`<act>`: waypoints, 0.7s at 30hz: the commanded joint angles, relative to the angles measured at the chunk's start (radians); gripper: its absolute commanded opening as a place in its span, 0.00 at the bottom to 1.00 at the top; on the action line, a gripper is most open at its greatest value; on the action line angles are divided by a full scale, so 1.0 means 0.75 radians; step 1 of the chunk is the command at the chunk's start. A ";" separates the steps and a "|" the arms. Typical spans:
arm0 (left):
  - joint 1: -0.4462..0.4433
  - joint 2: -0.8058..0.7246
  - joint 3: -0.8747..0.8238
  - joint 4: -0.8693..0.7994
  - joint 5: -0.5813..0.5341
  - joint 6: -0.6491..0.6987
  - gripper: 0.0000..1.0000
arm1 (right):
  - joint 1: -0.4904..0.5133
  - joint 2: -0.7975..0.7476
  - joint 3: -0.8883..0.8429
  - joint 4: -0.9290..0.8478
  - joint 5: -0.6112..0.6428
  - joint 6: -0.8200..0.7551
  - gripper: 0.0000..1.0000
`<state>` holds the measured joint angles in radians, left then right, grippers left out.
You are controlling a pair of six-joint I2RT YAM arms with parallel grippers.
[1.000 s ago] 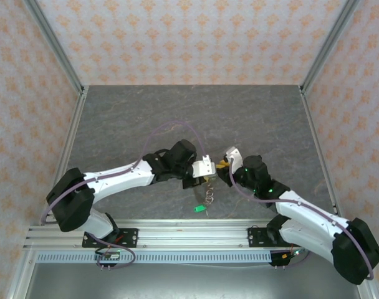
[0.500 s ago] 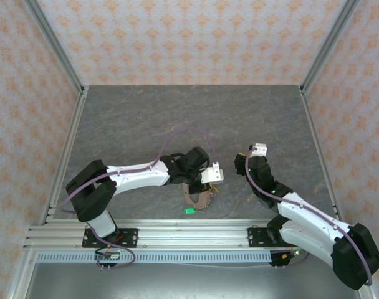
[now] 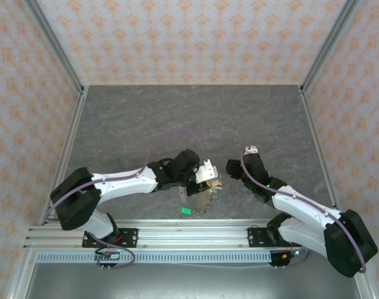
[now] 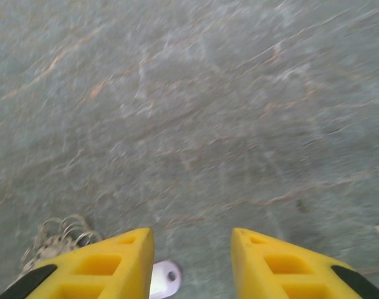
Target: Put the keys on the keyring
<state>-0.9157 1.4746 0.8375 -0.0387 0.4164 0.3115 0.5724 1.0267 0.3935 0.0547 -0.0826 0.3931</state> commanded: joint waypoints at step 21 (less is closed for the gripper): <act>0.077 -1.106 -0.620 -0.119 -1.152 -1.389 1.00 | 0.175 0.443 0.322 -0.342 -0.302 0.263 0.42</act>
<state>-0.8612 0.6819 0.4107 0.0097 -0.3614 -0.5232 0.6964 1.3788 0.6281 -0.1608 -0.3584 0.5396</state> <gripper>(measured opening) 0.999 0.421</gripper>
